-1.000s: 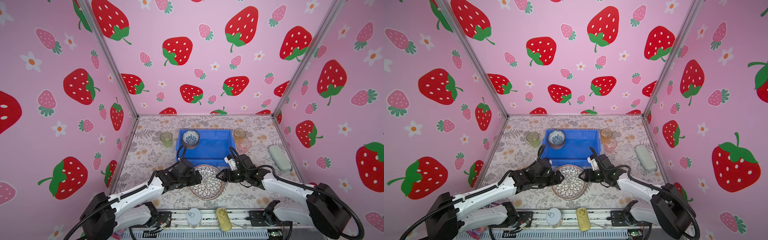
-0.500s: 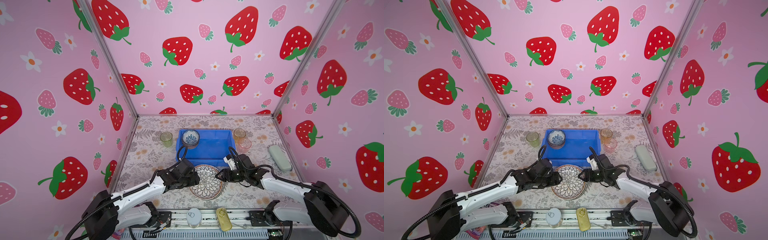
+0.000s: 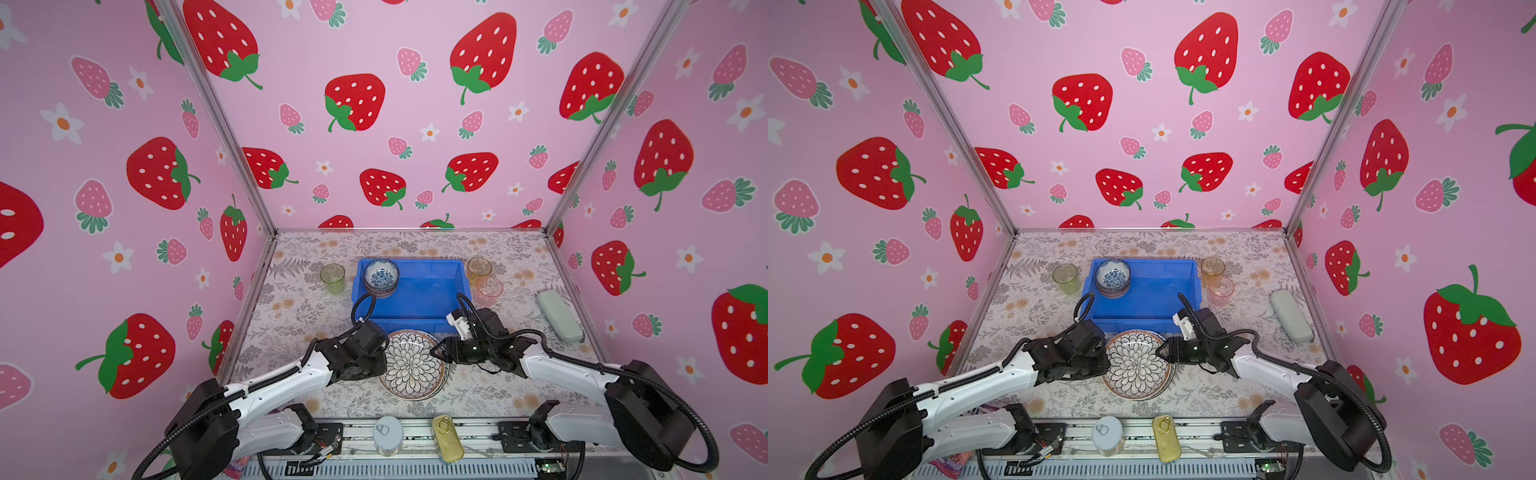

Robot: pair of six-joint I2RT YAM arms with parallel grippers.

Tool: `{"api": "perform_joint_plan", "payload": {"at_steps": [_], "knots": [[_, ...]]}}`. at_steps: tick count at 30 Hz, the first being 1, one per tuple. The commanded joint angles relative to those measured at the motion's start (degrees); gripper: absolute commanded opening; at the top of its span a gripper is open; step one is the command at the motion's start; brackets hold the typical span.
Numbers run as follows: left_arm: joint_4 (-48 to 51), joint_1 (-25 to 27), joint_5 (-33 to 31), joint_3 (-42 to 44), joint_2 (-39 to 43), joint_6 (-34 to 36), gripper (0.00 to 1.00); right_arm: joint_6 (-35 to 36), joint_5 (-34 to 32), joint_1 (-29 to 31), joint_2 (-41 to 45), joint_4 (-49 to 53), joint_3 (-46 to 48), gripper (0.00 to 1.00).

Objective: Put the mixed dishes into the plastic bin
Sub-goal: 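Lift the flower plate off the zigzag-rimmed plate with both grippers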

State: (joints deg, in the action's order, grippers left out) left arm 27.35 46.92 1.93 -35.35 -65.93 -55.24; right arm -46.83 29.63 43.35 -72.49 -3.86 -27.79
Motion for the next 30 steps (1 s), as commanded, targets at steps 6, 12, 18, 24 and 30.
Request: {"api": "perform_joint_plan", "payload": {"at_steps": [6, 12, 18, 24, 30], "knots": [[-6.0, 0.6, 2.3, -1.5, 1.8, -0.4, 0.12, -0.1, 1.3, 0.4, 0.4, 0.6, 0.1, 0.61], [-6.4, 0.6, 2.2, -1.6, 2.6, -0.6, 0.0, 0.3, 0.7, 0.5, 1.3, 2.0, -0.9, 0.61], [-7.4, 0.6, 2.4, -1.6, 3.3, -0.8, 0.0, 1.2, -0.1, 0.3, 2.5, 4.1, -2.3, 0.61], [-8.4, 0.5, 2.8, -1.3, 3.3, -1.3, 0.0, 1.7, -0.9, -0.2, 3.9, 5.9, -3.5, 0.65], [-9.1, 0.5, 3.0, -0.9, 4.2, -2.0, 0.0, 2.9, -2.4, -1.0, 5.4, 8.8, -4.5, 0.8]]}}
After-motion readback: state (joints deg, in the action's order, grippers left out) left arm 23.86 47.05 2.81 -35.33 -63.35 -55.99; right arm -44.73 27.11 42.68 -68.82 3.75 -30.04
